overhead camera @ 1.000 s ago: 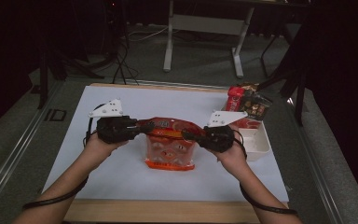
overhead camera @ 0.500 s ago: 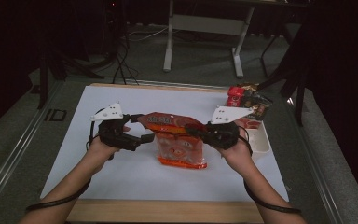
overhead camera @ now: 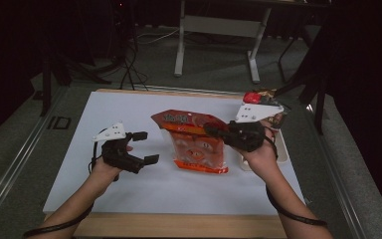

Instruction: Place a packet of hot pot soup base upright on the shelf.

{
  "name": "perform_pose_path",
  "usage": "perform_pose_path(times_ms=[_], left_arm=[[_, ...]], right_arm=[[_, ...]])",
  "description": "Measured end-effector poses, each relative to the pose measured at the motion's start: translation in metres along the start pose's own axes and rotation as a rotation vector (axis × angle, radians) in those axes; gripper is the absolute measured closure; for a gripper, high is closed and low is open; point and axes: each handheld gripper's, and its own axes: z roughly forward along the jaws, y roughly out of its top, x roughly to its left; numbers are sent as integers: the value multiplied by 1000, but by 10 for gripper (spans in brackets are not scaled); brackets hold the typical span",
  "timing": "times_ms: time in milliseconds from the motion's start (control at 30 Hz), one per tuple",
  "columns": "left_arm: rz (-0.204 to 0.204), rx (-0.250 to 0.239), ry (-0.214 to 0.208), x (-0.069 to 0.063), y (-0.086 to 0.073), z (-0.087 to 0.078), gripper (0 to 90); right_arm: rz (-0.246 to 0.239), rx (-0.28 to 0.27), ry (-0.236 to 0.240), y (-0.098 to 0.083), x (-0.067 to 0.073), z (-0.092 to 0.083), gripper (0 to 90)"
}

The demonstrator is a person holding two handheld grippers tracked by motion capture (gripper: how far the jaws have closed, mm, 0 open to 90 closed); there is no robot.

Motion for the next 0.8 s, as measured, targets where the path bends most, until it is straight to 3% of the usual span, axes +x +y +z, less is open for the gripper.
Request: perform_pose_path(times_ms=[367, 533, 800], left_arm=[[-35, 42, 26, -5, -35, -3, 25], [-57, 12, 50, -5, -47, -7, 25], [-47, -14, 89, -3, -55, -12, 25]], right_arm=[[5, -66, -67, 17, -15, -33, 900], [2, -88, -124, 23, -23, -52, 900], [36, -120, -219, 21, -42, -84, 900]])
